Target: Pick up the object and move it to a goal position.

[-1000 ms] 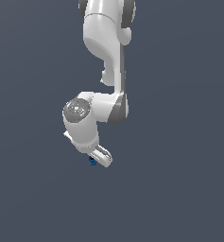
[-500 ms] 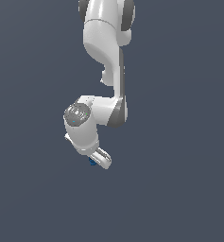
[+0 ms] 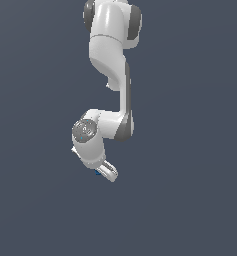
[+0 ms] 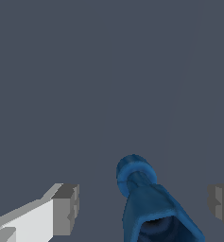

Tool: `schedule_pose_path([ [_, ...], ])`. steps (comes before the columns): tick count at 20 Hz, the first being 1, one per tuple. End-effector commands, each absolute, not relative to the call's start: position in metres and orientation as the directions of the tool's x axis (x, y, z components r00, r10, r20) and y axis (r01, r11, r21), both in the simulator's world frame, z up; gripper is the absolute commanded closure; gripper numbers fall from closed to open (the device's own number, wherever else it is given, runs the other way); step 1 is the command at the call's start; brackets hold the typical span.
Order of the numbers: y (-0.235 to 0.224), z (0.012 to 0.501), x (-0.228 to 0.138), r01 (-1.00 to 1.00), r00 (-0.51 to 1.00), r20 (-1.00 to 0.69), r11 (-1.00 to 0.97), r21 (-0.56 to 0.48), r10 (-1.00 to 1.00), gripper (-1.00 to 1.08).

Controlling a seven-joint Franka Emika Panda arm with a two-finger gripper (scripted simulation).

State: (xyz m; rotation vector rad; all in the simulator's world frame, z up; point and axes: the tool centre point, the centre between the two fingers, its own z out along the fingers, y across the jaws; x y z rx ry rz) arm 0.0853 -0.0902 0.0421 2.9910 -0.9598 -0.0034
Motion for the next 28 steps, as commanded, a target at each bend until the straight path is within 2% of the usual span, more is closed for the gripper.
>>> schedule_pose_path([
  [1,-0.09,0.043,0.087,-0.582,0.813,0.0,-0.813,0.0,-0.582,-0.92],
  [2,-0.09,0.043,0.087,-0.582,0.813,0.0,-0.813,0.0,-0.582,1.08],
  [17,-0.09,0.044,0.084,-0.582,0.813,0.0,-0.813,0.0,-0.582,1.08],
  [28,-0.09,0.059,0.056,-0.582,0.813,0.0,-0.813,0.0,-0.582,1.08],
])
